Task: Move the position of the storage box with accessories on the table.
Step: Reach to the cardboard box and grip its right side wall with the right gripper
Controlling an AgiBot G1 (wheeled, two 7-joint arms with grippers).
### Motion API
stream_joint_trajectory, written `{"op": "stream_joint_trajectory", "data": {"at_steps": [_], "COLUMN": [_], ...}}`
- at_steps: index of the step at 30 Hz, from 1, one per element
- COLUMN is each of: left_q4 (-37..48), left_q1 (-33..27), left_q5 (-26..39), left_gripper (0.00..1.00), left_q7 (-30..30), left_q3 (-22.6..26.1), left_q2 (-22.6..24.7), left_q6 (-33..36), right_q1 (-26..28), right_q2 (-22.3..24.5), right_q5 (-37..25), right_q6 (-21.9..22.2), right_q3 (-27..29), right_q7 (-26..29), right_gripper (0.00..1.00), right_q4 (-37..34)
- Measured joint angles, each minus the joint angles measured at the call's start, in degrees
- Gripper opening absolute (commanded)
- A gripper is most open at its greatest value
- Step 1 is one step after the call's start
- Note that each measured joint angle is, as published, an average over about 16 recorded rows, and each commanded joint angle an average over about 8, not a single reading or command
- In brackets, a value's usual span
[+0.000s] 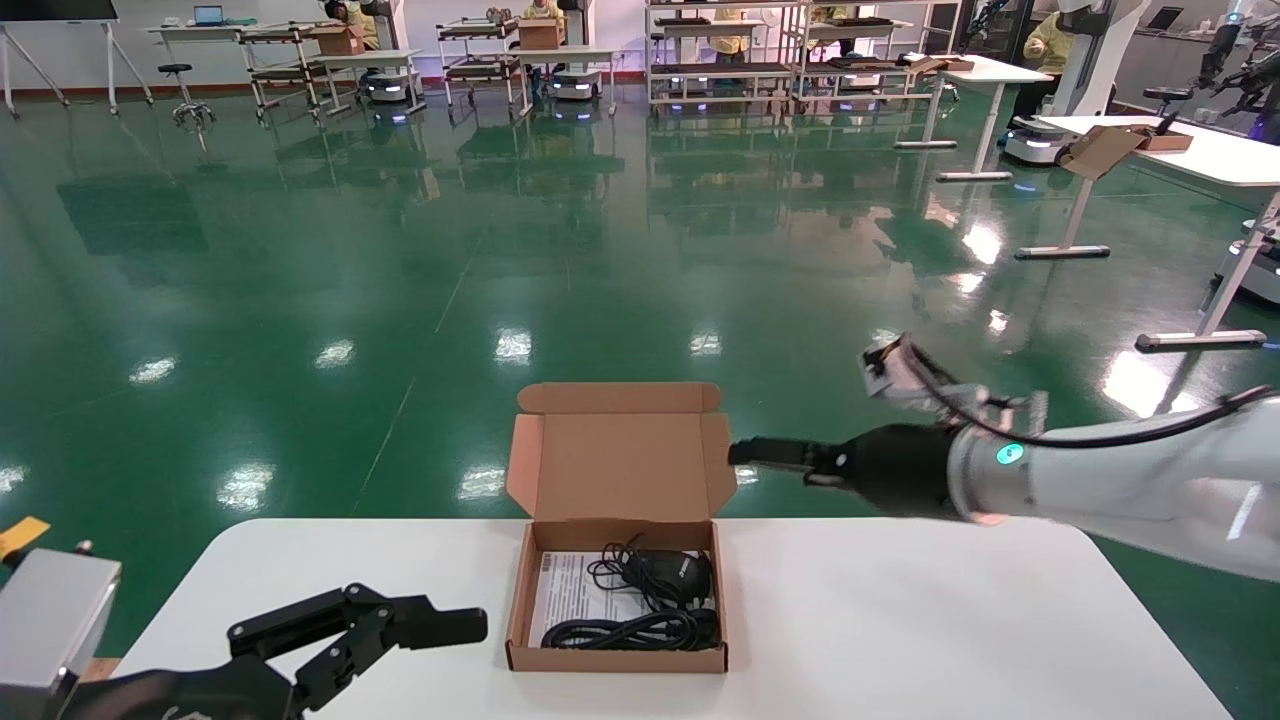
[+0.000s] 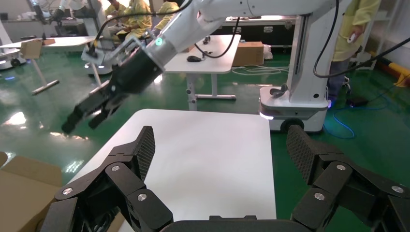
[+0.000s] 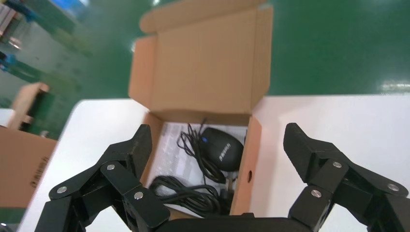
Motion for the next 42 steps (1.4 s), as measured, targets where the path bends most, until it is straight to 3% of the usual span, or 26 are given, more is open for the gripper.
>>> {"op": "stream_joint_trajectory", "data": {"at_steps": [21, 42], "left_q4": [0.0, 0.0], "left_q1": [0.0, 0.0], "left_q5": [0.0, 0.0], "left_gripper": [1.0, 1.0], "left_q7": [0.0, 0.0], "left_q3": [0.0, 0.0], "left_q2": [0.0, 0.0], "left_q6": [0.0, 0.0], "right_q1": [-8.4, -14.58], "right_q2": [-3.23, -3.31], "right_q5": [-3.6, -3.37], "right_q6": [7.74, 11.11], "right_q3": [-2.97, -5.21], "right_q7": [3.83, 6.88], "right_gripper": [1.0, 1.0], "right_q4": [7.01, 11.1]}}
